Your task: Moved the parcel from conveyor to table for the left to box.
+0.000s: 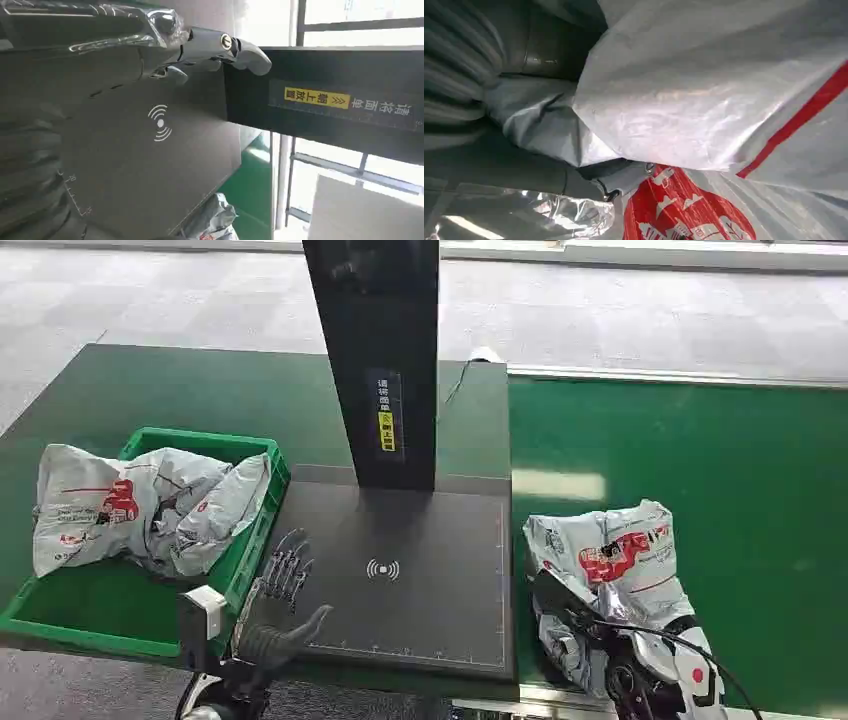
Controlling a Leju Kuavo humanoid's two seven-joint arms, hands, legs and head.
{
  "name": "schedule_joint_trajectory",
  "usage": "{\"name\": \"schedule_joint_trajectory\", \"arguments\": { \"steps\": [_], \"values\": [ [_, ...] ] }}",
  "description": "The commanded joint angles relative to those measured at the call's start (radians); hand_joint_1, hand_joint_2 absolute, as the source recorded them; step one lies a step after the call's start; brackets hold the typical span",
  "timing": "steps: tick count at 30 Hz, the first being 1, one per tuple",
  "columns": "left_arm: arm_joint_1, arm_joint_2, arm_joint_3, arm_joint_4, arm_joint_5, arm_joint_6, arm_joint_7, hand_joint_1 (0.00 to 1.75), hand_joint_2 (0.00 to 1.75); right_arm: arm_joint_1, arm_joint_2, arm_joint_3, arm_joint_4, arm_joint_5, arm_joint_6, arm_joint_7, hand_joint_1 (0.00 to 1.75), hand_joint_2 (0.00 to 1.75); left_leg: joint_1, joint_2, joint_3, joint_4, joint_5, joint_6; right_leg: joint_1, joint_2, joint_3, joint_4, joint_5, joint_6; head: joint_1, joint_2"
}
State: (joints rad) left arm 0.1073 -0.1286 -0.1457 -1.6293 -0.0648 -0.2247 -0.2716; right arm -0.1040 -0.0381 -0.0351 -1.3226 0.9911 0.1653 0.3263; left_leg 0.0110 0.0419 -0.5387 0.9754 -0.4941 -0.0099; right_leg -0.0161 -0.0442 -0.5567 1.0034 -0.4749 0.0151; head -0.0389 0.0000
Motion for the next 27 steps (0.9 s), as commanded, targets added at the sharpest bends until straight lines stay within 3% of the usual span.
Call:
{"name": "schedule_joint_trajectory", "arguments": {
  "steps": [1,2,3,5,6,9,16,20,23,25,27],
  "values": [
    [0.006,-0.003,0.015,0.017,-0.009,-0.003,-0.006,0.00,1.75,-0.030,0.051,-0.027,-0.003,-0.186,-0.110,-0.171,1.75,1.75,0.000,-0.001,-0.001,0.000,0.000,0.000,0.000,0.004,-0.001,0.000,0.001,-0.001,0.000,0.000],
    [0.005,-0.002,0.015,0.021,-0.008,-0.002,-0.011,0.00,1.75,-0.037,0.058,-0.026,-0.011,-0.251,-0.126,-0.217,1.75,1.75,0.000,-0.001,-0.002,-0.001,0.001,0.001,0.000,0.007,-0.002,-0.001,0.002,-0.002,0.000,0.000],
    [0.008,-0.008,0.021,0.024,-0.005,0.014,-0.034,0.00,1.75,-0.047,0.114,-0.077,-0.070,-0.445,-0.307,-0.485,1.75,1.75,0.000,0.000,-0.002,0.000,0.001,0.000,0.000,0.006,-0.002,0.000,0.001,-0.001,0.000,0.000],
    [0.006,-0.008,0.019,0.034,-0.004,0.015,-0.047,0.00,1.75,-0.041,0.114,-0.059,-0.165,-0.536,-0.319,-0.484,1.75,1.75,0.000,0.001,-0.002,0.000,0.000,0.000,0.000,0.008,-0.004,0.001,0.001,-0.002,0.000,0.000],
    [0.004,-0.008,0.019,0.039,-0.003,0.016,-0.052,0.00,1.75,-0.035,0.131,-0.071,-0.194,-0.655,-0.302,-0.554,1.75,1.75,-0.001,0.001,-0.003,0.000,0.000,0.000,-0.001,0.006,-0.004,0.002,0.001,-0.001,0.000,0.000],
    [-0.002,-0.002,0.016,0.058,0.001,0.019,-0.071,0.00,1.75,-0.013,0.122,-0.046,-0.232,-0.782,-0.288,-0.639,1.75,1.75,0.000,-0.001,-0.002,0.000,0.000,0.000,0.000,0.004,-0.003,0.001,0.000,-0.002,0.000,0.000],
    [0.008,0.012,0.017,0.053,0.012,0.025,-0.089,0.00,1.75,-0.021,0.125,-0.010,-0.231,-0.883,-0.342,-0.740,1.75,1.75,0.000,-0.001,-0.001,-0.001,0.000,0.000,0.000,0.003,-0.002,0.000,0.000,-0.001,0.000,0.000],
    [0.008,0.015,0.016,0.041,0.019,0.030,-0.088,0.00,1.75,-0.015,0.167,-0.035,-0.302,-0.993,-0.463,-0.862,1.75,1.75,0.000,-0.001,-0.002,-0.001,0.001,0.000,0.000,0.006,-0.003,0.000,0.001,-0.002,0.000,0.000],
    [0.007,0.023,0.010,0.038,0.028,0.040,-0.090,0.00,1.75,-0.003,0.162,-0.003,-0.351,-1.048,-0.495,-0.885,1.75,1.75,0.000,-0.002,-0.003,0.000,0.000,0.000,0.000,0.005,-0.004,0.000,0.000,-0.002,0.000,0.000],
    [0.005,0.027,0.009,0.037,0.030,0.048,-0.103,0.00,1.75,-0.003,0.134,0.058,-0.341,-1.054,-0.439,-0.866,1.75,1.75,0.000,-0.001,-0.002,-0.001,0.000,0.000,0.000,0.003,-0.003,0.000,0.000,-0.001,0.000,0.000],
    [-0.004,0.016,0.016,0.029,-0.045,0.151,-0.161,0.00,1.75,-0.012,0.106,0.139,-0.290,-1.002,-0.363,-0.862,1.75,1.75,0.000,0.000,-0.002,-0.001,0.000,0.000,0.000,0.005,-0.003,-0.001,0.001,-0.001,0.000,0.000]
  ]
}}
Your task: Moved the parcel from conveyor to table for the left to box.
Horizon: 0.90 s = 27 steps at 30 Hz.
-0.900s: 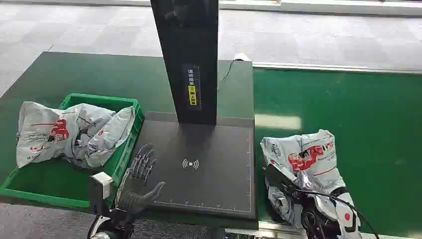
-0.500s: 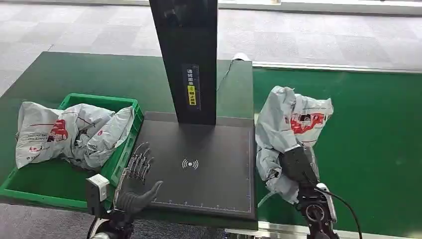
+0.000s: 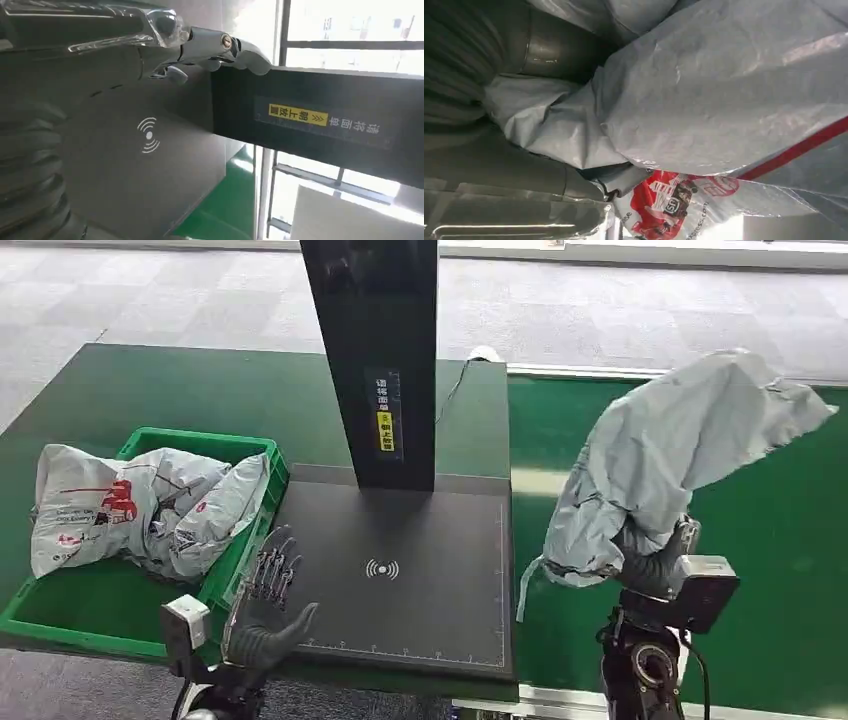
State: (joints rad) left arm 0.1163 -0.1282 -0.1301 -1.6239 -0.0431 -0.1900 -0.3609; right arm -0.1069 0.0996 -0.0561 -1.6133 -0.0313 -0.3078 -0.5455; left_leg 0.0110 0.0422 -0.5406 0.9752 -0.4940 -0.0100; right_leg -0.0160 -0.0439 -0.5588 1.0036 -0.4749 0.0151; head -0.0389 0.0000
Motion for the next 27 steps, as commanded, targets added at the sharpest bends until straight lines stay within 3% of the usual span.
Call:
{"name": "schedule_joint_trajectory", "arguments": {
  "steps": [1,4,8,9,10,13,19,27],
  "values": [
    [-0.021,0.016,-0.002,0.022,-0.060,0.126,-0.077,0.00,1.75,-0.015,-0.027,0.182,0.024,0.060,0.112,-0.002,1.75,1.75,0.000,0.001,0.000,0.000,0.000,0.000,0.000,0.004,0.000,0.000,0.001,-0.001,0.000,0.000],
    [-0.045,0.026,-0.009,0.006,-0.062,0.222,-0.122,0.00,1.75,-0.055,-0.056,0.311,0.125,0.203,0.188,0.006,1.75,1.75,0.001,0.001,-0.001,-0.001,0.001,0.001,0.001,0.008,-0.001,-0.001,0.002,-0.002,0.000,0.000],
    [-0.049,0.042,-0.011,0.009,-0.026,0.263,-0.168,0.00,1.75,-0.084,-0.076,0.377,0.199,0.261,0.250,0.015,1.75,1.75,0.001,0.001,0.001,-0.001,0.000,0.000,0.001,0.005,0.000,-0.001,0.001,-0.001,0.000,0.000],
    [-0.049,0.043,-0.012,0.008,-0.017,0.272,-0.177,0.00,1.75,-0.095,-0.092,0.401,0.219,0.276,0.298,0.049,1.75,1.75,0.001,0.001,0.001,-0.001,0.000,0.000,0.001,0.005,0.001,-0.001,0.001,-0.001,0.000,0.000],
    [-0.048,0.048,-0.020,0.007,0.001,0.268,-0.188,0.00,1.75,-0.108,-0.101,0.423,0.262,0.229,0.429,0.102,1.75,1.75,0.001,0.001,0.001,-0.001,0.001,0.001,0.001,0.006,0.001,-0.002,0.002,-0.001,0.000,0.000],
    [-0.048,0.048,-0.032,0.014,0.003,0.272,-0.190,0.00,1.75,-0.130,-0.110,0.454,0.336,0.258,0.486,0.109,1.75,1.75,0.001,0.000,0.002,-0.002,0.001,0.001,0.001,0.005,0.002,-0.003,0.002,-0.001,0.000,0.000],
    [-0.042,0.046,-0.029,-0.001,0.006,0.280,-0.197,0.00,1.75,-0.196,-0.162,0.566,0.456,0.361,0.563,0.153,1.75,1.75,0.001,-0.002,0.001,-0.002,0.001,0.001,0.001,0.005,0.001,-0.003,0.002,-0.001,0.000,0.000],
    [-0.014,0.031,-0.003,-0.050,0.031,0.311,-0.218,0.00,1.75,-0.270,-0.162,0.664,0.647,0.495,0.588,0.252,1.75,1.75,0.001,0.000,0.002,-0.001,0.000,0.000,0.001,0.004,0.002,-0.002,0.001,-0.001,0.000,0.000]
  ]
}}
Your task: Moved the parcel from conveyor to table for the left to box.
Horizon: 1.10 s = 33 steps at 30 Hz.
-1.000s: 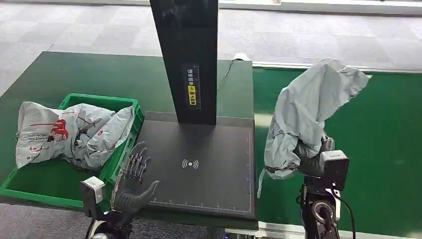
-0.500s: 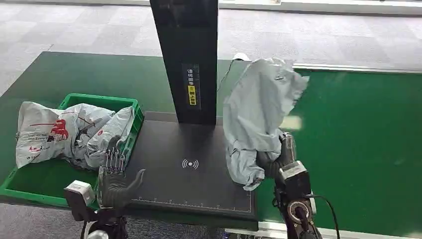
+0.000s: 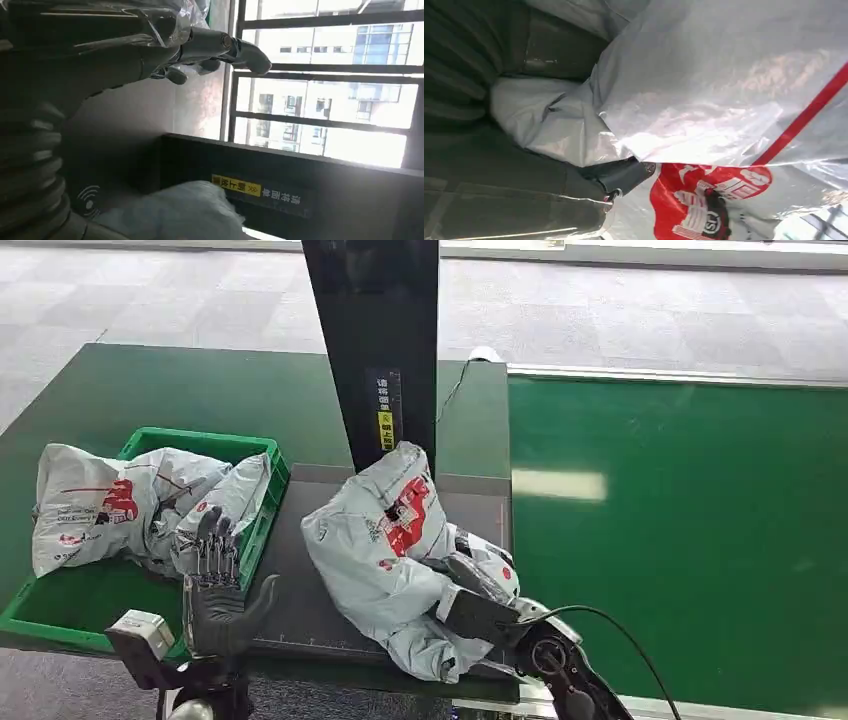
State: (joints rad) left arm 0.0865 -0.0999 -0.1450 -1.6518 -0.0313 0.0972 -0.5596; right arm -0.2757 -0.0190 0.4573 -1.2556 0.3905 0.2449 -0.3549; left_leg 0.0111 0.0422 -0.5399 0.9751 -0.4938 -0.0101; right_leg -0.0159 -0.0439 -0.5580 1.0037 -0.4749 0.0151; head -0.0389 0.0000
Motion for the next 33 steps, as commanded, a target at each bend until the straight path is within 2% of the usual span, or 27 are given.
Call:
{"name": "schedule_joint_trajectory", "arguments": {
  "steps": [1,2,3,4,5,8,11,15,17,18,21,26,33],
  "values": [
    [0.018,-0.001,0.015,-0.029,0.025,0.034,-0.027,0.00,1.75,-0.106,-0.044,0.156,0.300,0.079,0.042,0.061,1.54,1.75,0.001,-0.001,0.002,-0.001,0.001,0.001,0.001,0.003,0.002,-0.002,0.001,-0.001,0.000,0.000],
    [0.018,-0.003,0.017,-0.032,0.028,0.038,-0.031,0.00,1.75,-0.108,-0.044,0.158,0.302,0.081,0.043,0.061,1.40,1.75,0.001,-0.002,0.002,-0.001,0.000,0.001,0.001,0.002,0.002,-0.002,0.001,-0.001,0.000,0.000],
    [0.018,-0.001,0.016,-0.036,0.028,0.039,-0.031,0.00,1.75,-0.109,-0.045,0.160,0.304,0.082,0.046,0.062,0.63,1.75,0.001,-0.003,0.002,-0.002,0.001,0.001,0.001,0.003,0.002,-0.003,0.002,-0.001,0.000,0.000],
    [0.019,-0.032,0.046,-0.055,0.060,0.098,-0.077,0.00,1.75,-0.115,-0.048,0.169,0.315,0.079,0.075,0.073,0.05,1.75,0.001,-0.003,0.003,-0.001,0.001,0.001,0.001,0.002,0.003,-0.002,0.001,-0.001,0.000,0.000],
    [0.015,-0.037,0.050,-0.062,0.071,0.121,-0.086,0.00,1.75,-0.119,-0.046,0.169,0.326,0.067,0.098,0.071,0.00,1.75,0.001,-0.004,0.003,-0.002,0.002,0.001,0.001,0.003,0.003,-0.004,0.002,-0.001,0.000,0.000],
    [0.000,-0.035,0.046,-0.085,0.097,0.152,-0.089,0.00,1.75,-0.143,-0.041,0.189,0.369,0.054,0.136,0.056,0.00,1.75,0.002,-0.006,0.002,-0.002,0.003,0.002,0.002,0.003,0.003,-0.004,0.004,-0.001,0.000,0.000],
    [0.001,-0.036,0.041,-0.100,0.101,0.172,-0.097,0.00,1.75,-0.163,-0.030,0.190,0.391,0.034,0.137,0.032,0.00,1.75,0.001,-0.002,0.010,-0.001,0.000,0.001,0.000,0.001,0.009,-0.002,0.001,-0.001,0.000,0.000],
    [0.014,-0.027,0.028,-0.106,0.103,0.171,-0.102,0.00,1.75,-0.163,-0.030,0.176,0.363,0.009,0.124,0.002,0.00,1.75,0.001,-0.003,0.008,-0.002,0.003,0.001,0.001,0.004,0.007,-0.003,0.004,-0.002,0.000,0.000],
    [0.015,-0.015,0.011,-0.096,0.094,0.149,-0.094,0.00,1.75,-0.153,-0.030,0.160,0.332,-0.021,0.119,-0.048,0.00,1.75,0.001,0.000,0.015,0.000,-0.001,0.000,0.000,0.003,0.013,-0.001,0.000,-0.001,0.000,0.000],
    [0.016,-0.009,0.003,-0.084,0.084,0.133,-0.092,0.00,1.75,-0.146,-0.034,0.147,0.301,-0.039,0.110,-0.073,0.00,1.75,0.001,-0.003,0.010,-0.001,0.002,0.001,0.001,0.003,0.009,-0.002,0.003,-0.001,0.000,0.000],
    [0.016,-0.007,-0.003,-0.071,0.073,0.125,-0.088,0.00,1.75,-0.140,-0.037,0.138,0.272,-0.051,0.107,-0.090,0.00,1.75,0.001,-0.002,0.013,-0.001,0.001,0.001,0.000,0.003,0.012,-0.002,0.002,-0.001,0.000,0.000],
    [0.016,0.013,-0.022,-0.050,0.023,0.066,-0.075,0.00,1.75,-0.093,-0.011,0.033,0.147,-0.179,0.086,-0.208,0.00,1.75,0.001,-0.004,0.010,-0.001,0.001,0.001,0.000,0.003,0.009,-0.003,0.002,-0.001,0.000,0.000],
    [0.011,0.025,-0.031,-0.031,-0.011,0.034,-0.055,0.00,1.75,-0.044,0.002,-0.064,0.013,-0.283,0.065,-0.240,0.00,1.75,0.000,-0.003,0.004,-0.001,0.000,0.001,0.000,0.003,0.004,-0.001,0.001,-0.001,0.000,0.000]
  ]
}}
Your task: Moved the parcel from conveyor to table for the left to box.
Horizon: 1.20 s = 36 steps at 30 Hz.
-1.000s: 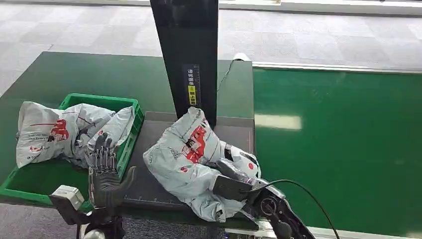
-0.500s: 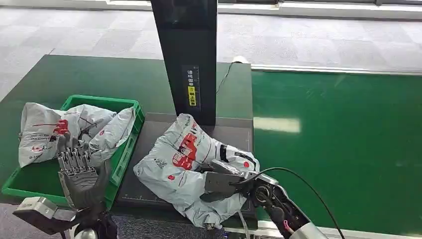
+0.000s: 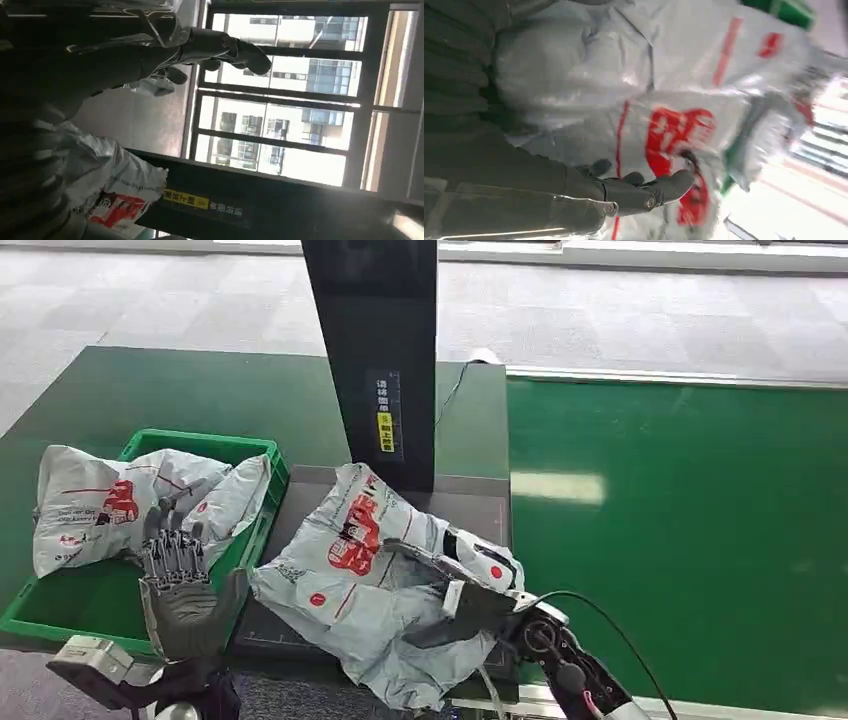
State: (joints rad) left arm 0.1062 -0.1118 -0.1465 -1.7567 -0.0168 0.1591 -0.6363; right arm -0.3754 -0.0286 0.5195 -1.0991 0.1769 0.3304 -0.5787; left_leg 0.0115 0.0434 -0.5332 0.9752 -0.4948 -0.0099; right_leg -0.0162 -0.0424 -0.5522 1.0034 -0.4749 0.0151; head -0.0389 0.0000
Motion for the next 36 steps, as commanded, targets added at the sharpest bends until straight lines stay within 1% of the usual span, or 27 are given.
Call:
{"name": "schedule_joint_trajectory", "arguments": {
  "steps": [1,2,3,4,5,7,8,11,12,15,16,17,18,19,20,21,23,26,27,28,29,30,34,36],
  "values": [
    [-0.011,0.045,-0.038,0.080,-0.041,-0.040,0.027,0.00,1.75,0.067,0.017,-0.145,-0.163,-0.085,-0.029,-0.020,0.00,1.75,0.000,-0.005,-0.004,-0.001,0.002,0.001,0.000,0.002,-0.003,-0.001,0.001,-0.001,0.000,0.000],
    [-0.012,0.047,-0.043,0.082,-0.051,-0.048,0.033,0.00,1.75,0.071,0.020,-0.151,-0.170,-0.091,-0.031,-0.021,0.00,1.75,0.000,-0.004,-0.004,-0.001,0.001,0.001,0.000,0.001,-0.003,-0.001,0.001,-0.001,0.000,0.000],
    [-0.013,0.053,-0.049,0.086,-0.061,-0.055,0.038,0.00,1.75,0.074,0.021,-0.154,-0.174,-0.094,-0.033,-0.021,0.00,1.75,0.000,-0.005,-0.005,-0.002,0.002,0.001,0.001,0.003,-0.004,-0.002,0.002,-0.002,0.000,0.000],
    [-0.016,0.058,-0.059,0.094,-0.078,-0.064,0.043,0.00,1.75,0.078,0.026,-0.162,-0.180,-0.097,-0.044,-0.024,0.00,1.75,0.000,-0.003,-0.003,-0.001,0.000,0.000,0.000,0.001,-0.003,0.000,0.000,-0.001,0.000,0.000],
    [-0.018,0.064,-0.068,0.098,-0.094,-0.071,0.047,0.00,1.75,0.081,0.032,-0.173,-0.183,-0.100,-0.058,-0.026,0.00,1.75,0.000,-0.005,-0.005,-0.001,0.001,0.001,0.001,0.002,-0.004,-0.001,0.001,-0.001,0.000,0.000],
    [-0.021,0.073,-0.083,0.108,-0.132,-0.075,0.059,0.00,1.75,0.086,0.043,-0.187,-0.190,-0.105,-0.079,-0.024,0.00,1.75,0.000,-0.003,-0.004,-0.001,0.001,0.000,0.000,0.001,-0.004,0.000,0.000,-0.001,0.000,0.000],
    [-0.025,0.084,-0.099,0.121,-0.177,-0.084,0.082,0.00,1.75,0.090,0.048,-0.194,-0.196,-0.113,-0.085,-0.024,0.00,1.75,0.000,-0.004,-0.005,-0.001,0.001,0.001,0.000,0.002,-0.005,-0.001,0.001,-0.001,0.000,0.000],
    [-0.026,0.079,-0.099,0.129,-0.180,-0.084,0.082,0.00,1.75,0.091,0.047,-0.195,-0.198,-0.113,-0.085,-0.024,0.00,1.75,0.000,-0.003,-0.005,-0.001,0.001,0.000,0.000,0.000,-0.005,0.000,0.000,-0.001,0.000,0.000],
    [-0.026,0.079,-0.099,0.129,-0.180,-0.084,0.082,0.00,1.75,0.091,0.047,-0.195,-0.198,-0.113,-0.085,-0.024,0.00,1.75,0.000,-0.005,-0.006,-0.001,0.002,0.001,0.000,0.001,-0.006,-0.001,0.001,-0.001,0.000,0.000],
    [-0.026,0.079,-0.099,0.129,-0.180,-0.084,0.082,0.00,1.75,0.091,0.047,-0.195,-0.198,-0.113,-0.085,-0.024,0.00,1.75,0.000,-0.003,-0.006,-0.001,0.001,0.001,0.000,0.002,-0.006,-0.001,0.001,-0.001,0.000,0.000],
    [-0.030,0.089,-0.109,0.134,-0.212,-0.087,0.095,0.00,1.75,0.093,0.049,-0.199,-0.198,-0.118,-0.087,-0.027,0.00,1.75,0.000,-0.003,-0.005,-0.001,0.001,0.000,0.000,0.001,-0.005,0.000,0.000,-0.001,0.000,0.000],
    [-0.037,0.102,-0.129,0.148,-0.294,-0.080,0.126,0.00,1.75,0.096,0.055,-0.210,-0.202,-0.133,-0.089,-0.033,0.00,1.75,-0.001,-0.002,-0.005,-0.001,0.000,0.000,0.000,0.001,-0.005,0.000,0.000,-0.001,0.000,0.000],
    [-0.045,0.105,-0.143,0.164,-0.395,-0.042,0.161,0.00,1.75,0.101,0.056,-0.218,-0.210,-0.144,-0.093,-0.038,0.00,1.75,0.000,-0.004,-0.006,-0.001,0.001,0.000,0.000,0.002,-0.005,-0.001,0.001,-0.001,0.000,0.000],
    [-0.053,0.101,-0.152,0.186,-0.493,0.004,0.198,0.00,1.75,0.107,0.054,-0.224,-0.219,-0.154,-0.096,-0.036,0.00,1.75,0.000,-0.003,-0.005,-0.001,0.001,0.000,0.000,0.001,-0.005,-0.001,0.000,-0.001,0.000,0.000],
    [-0.057,0.098,-0.155,0.197,-0.513,0.010,0.209,0.00,1.75,0.110,0.053,-0.227,-0.223,-0.155,-0.097,-0.035,0.00,1.75,-0.001,-0.004,-0.005,-0.001,0.001,0.000,-0.001,-0.001,-0.005,0.000,0.000,-0.001,0.000,0.000],
    [-0.069,0.091,-0.157,0.222,-0.575,0.048,0.233,0.00,1.75,0.118,0.054,-0.238,-0.232,-0.159,-0.108,-0.029,0.00,1.75,0.000,-0.006,-0.006,-0.001,0.002,0.001,0.000,0.000,-0.005,-0.001,0.001,-0.001,0.000,0.000],
    [-0.091,0.092,-0.172,0.263,-0.694,0.082,0.305,0.00,1.75,0.131,0.060,-0.253,-0.244,-0.162,-0.125,-0.024,0.00,1.75,0.000,-0.006,-0.006,-0.002,0.002,0.001,0.000,0.000,-0.005,-0.002,0.001,-0.001,0.000,0.000],
    [-0.114,0.090,-0.186,0.320,-0.808,0.037,0.416,0.00,1.75,0.148,0.063,-0.268,-0.259,-0.162,-0.125,-0.024,0.00,1.75,0.000,-0.005,-0.006,-0.001,0.002,0.001,0.000,0.000,-0.005,-0.001,0.001,-0.001,0.000,0.000],
    [-0.119,0.087,-0.186,0.341,-0.836,0.021,0.441,0.00,1.75,0.153,0.066,-0.274,-0.263,-0.162,-0.126,-0.024,0.00,1.75,0.000,-0.007,-0.006,-0.002,0.002,0.001,0.000,0.000,-0.005,-0.002,0.001,-0.001,0.000,0.000],
    [-0.126,0.083,-0.188,0.369,-0.876,0.014,0.472,0.00,1.75,0.161,0.068,-0.279,-0.270,-0.159,-0.128,-0.023,0.00,1.75,0.000,-0.005,-0.005,-0.002,0.001,0.000,0.000,0.000,-0.005,-0.001,0.001,-0.001,0.000,0.000],
    [-0.135,0.079,-0.189,0.398,-0.901,0.005,0.493,0.00,1.75,0.170,0.071,-0.285,-0.278,-0.154,-0.130,-0.022,0.00,1.75,0.000,-0.006,-0.006,-0.002,0.002,0.001,0.000,0.000,-0.005,-0.002,0.001,-0.001,0.000,0.000],
    [-0.143,0.076,-0.189,0.420,-0.915,-0.008,0.510,0.00,1.75,0.176,0.073,-0.287,-0.283,-0.151,-0.130,-0.021,0.00,1.75,0.000,-0.005,-0.005,-0.002,0.001,0.001,0.000,0.000,-0.005,-0.002,0.001,-0.001,0.000,0.000],
    [-0.164,0.071,-0.189,0.478,-0.927,-0.048,0.537,0.00,1.75,0.188,0.077,-0.297,-0.293,-0.147,-0.133,-0.020,0.00,1.75,0.000,-0.007,-0.006,-0.002,0.002,0.001,0.000,0.000,-0.005,-0.002,0.001,-0.001,0.000,0.000],
    [-0.180,0.070,-0.190,0.500,-0.929,-0.052,0.539,0.00,1.75,0.193,0.077,-0.302,-0.298,-0.146,-0.135,-0.018,0.00,1.75,-0.001,-0.003,-0.005,-0.001,0.001,0.000,0.000,0.000,-0.005,0.000,0.000,0.000,0.000,0.000]
  ]
}}
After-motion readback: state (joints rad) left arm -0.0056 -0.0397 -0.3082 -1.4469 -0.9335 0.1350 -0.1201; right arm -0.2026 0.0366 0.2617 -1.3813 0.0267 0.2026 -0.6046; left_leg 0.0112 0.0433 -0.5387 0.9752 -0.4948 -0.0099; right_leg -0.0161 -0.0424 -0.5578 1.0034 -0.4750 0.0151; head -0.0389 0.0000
